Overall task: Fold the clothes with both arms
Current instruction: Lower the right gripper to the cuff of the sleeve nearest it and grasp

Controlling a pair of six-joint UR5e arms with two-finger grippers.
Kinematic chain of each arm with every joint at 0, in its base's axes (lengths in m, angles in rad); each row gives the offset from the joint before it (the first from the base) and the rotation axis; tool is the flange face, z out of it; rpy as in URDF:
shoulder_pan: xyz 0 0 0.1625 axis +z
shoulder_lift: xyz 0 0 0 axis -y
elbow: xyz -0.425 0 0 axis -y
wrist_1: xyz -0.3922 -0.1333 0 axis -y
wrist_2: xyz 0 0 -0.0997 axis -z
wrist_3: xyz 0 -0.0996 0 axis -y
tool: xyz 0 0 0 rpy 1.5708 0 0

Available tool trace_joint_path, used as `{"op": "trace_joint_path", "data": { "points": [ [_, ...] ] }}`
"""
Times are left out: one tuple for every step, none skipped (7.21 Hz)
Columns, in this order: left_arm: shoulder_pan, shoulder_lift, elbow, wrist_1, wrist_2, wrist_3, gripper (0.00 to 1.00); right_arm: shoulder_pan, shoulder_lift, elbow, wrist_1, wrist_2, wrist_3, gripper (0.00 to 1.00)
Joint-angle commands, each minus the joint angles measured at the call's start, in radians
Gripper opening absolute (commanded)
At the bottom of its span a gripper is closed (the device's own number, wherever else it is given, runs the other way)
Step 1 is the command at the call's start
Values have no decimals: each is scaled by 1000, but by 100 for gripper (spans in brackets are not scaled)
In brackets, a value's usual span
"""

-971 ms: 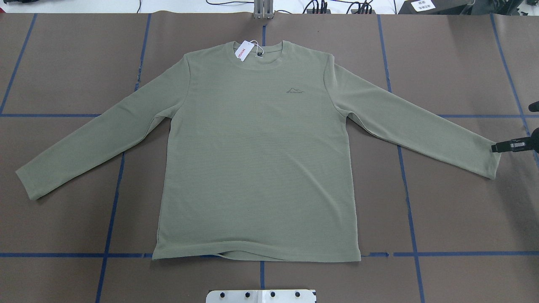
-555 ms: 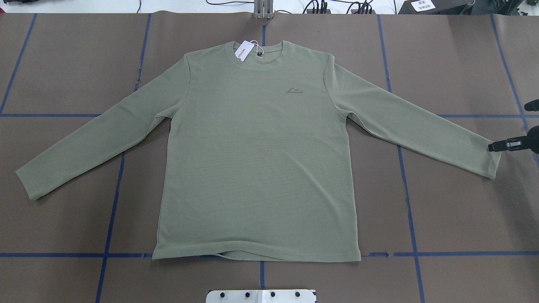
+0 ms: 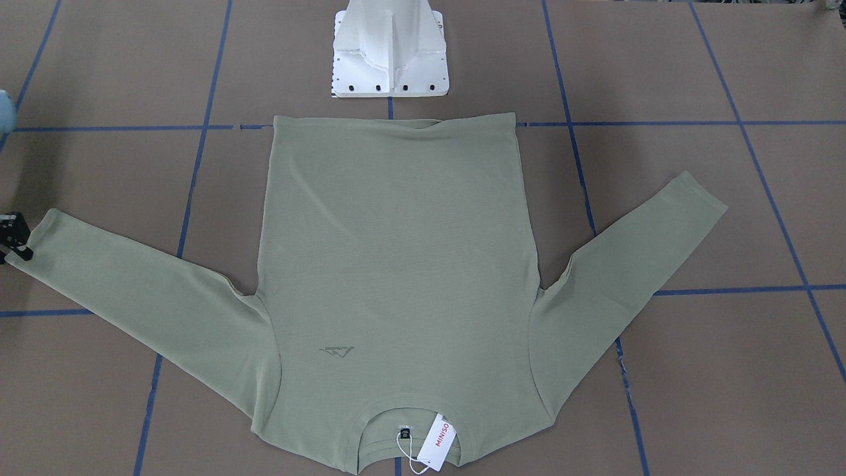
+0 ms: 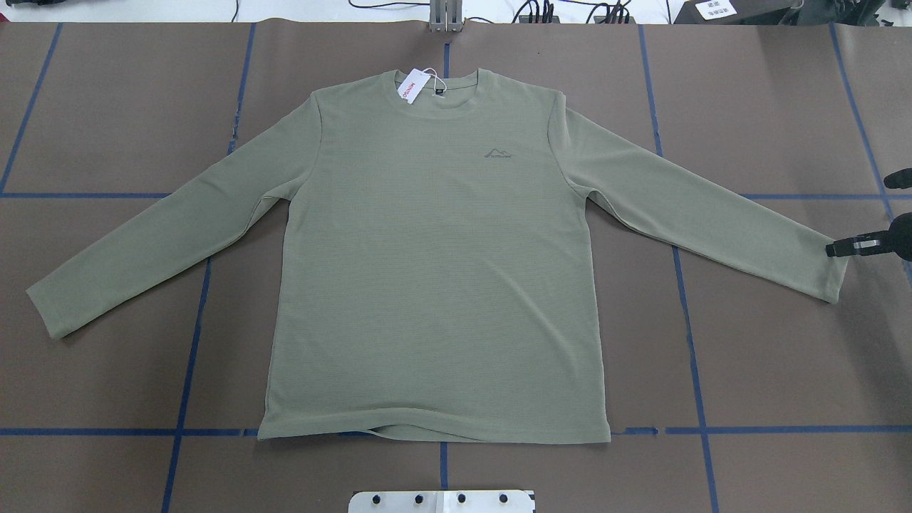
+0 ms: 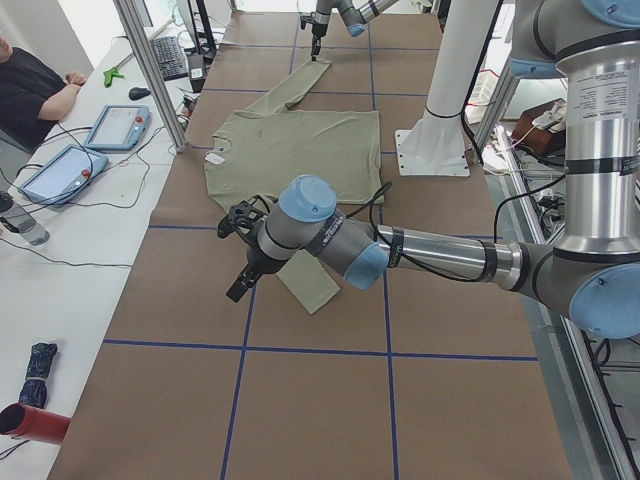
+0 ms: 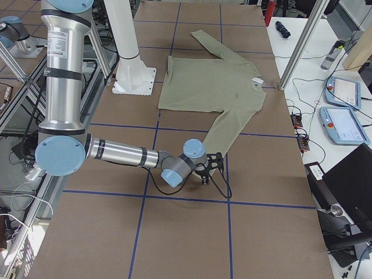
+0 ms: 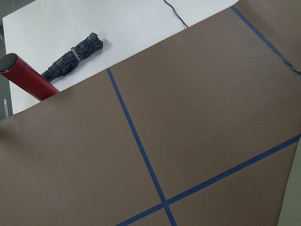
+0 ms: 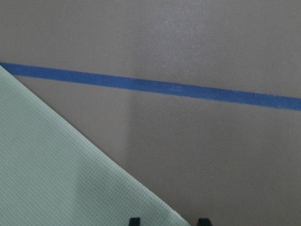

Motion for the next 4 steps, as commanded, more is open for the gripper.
{"op": "trace_joint_path", "data": {
  "points": [
    [0,0,0,0,0,0,100,0,4,15,-1,2,1,0],
    [0,0,0,0,0,0,100,3,24,17,-2,8,0,0],
    [0,0,-2,0,0,0,100,4,32,29,-11,10,0,0],
    [0,0,-2,0,0,0,100,6,32,56,-30,11,1,0]
  ]
}}
